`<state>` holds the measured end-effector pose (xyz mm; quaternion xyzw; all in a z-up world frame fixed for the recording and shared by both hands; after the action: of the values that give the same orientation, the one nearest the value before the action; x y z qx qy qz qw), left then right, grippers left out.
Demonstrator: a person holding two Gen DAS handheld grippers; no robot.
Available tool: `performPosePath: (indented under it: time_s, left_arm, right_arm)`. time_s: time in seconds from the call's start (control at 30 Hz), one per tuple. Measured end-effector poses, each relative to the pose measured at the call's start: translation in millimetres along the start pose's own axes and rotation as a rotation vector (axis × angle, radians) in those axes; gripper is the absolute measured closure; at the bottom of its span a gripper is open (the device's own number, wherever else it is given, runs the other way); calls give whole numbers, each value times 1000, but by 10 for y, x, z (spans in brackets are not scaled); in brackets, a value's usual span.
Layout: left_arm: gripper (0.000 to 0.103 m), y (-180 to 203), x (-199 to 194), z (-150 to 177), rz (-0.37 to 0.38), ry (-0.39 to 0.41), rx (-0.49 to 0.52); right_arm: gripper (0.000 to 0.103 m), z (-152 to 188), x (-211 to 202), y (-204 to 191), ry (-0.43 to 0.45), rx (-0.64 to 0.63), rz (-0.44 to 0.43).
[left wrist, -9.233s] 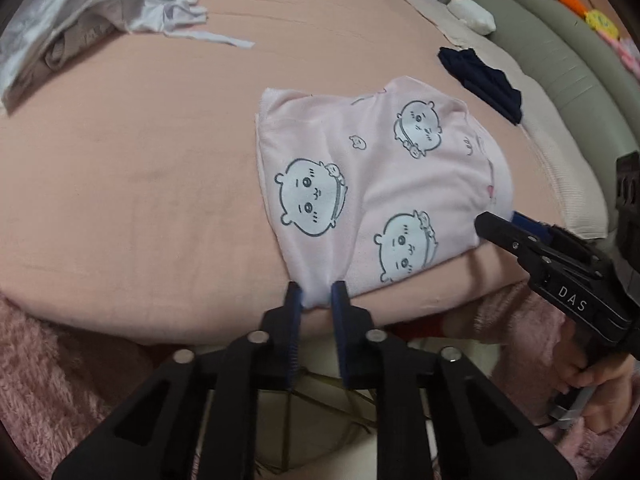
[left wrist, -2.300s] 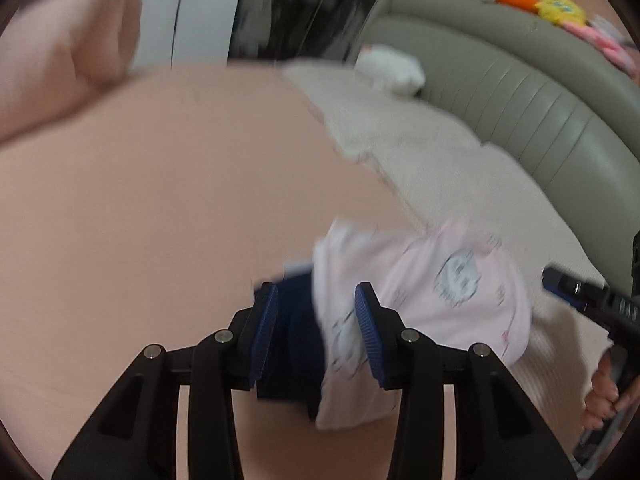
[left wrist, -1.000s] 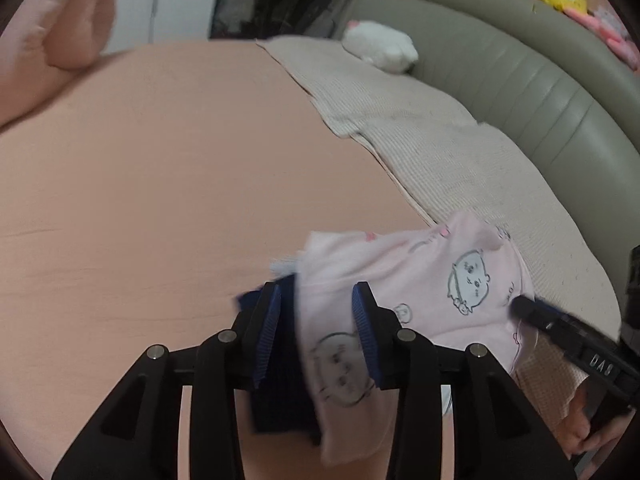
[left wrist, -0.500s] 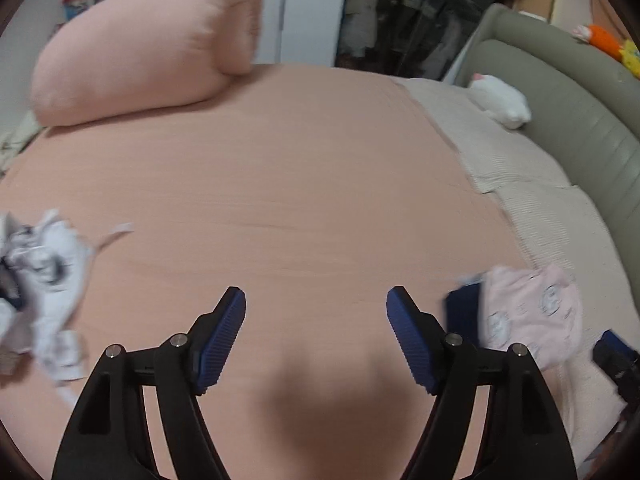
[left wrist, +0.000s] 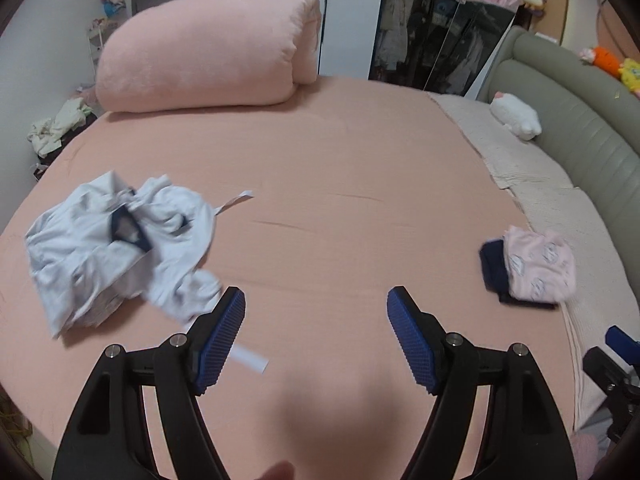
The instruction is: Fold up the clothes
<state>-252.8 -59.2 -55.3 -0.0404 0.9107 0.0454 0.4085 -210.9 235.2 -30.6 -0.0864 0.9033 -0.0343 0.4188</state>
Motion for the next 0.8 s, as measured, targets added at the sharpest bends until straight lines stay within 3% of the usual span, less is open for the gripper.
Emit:
performPosePath:
  time_s: [0.27,0.6,0.7,0.8]
  left_arm:
    - [26,-261,-688,651,19,28,-25]
    - [25,-397,-1149,1046,8,50,-55]
    - [25,-359,-1263,1162,12,55,-27]
    - [25,-337,-1362,1293,22,52,-14]
  right_arm:
    - [19,502,-610,-269,61,-4,23]
    - [17,818,-932,-462,92,-5,27]
    - [8,947,-1008,-492,88,1,15]
    - [8,1084,-1059,-516,84,-6,25]
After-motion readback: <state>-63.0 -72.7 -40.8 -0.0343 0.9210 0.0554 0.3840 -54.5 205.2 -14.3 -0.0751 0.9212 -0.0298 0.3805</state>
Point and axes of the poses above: each gripper's, at about its wrist camera, not at the fingertips, and x roughly the way its jaws point, y to its right, z to its underside, the point moved 6 cm from there along x, roughly the way its jaws point, and after that the axes turned 4 degrees about -z, right-handed, at the moved point
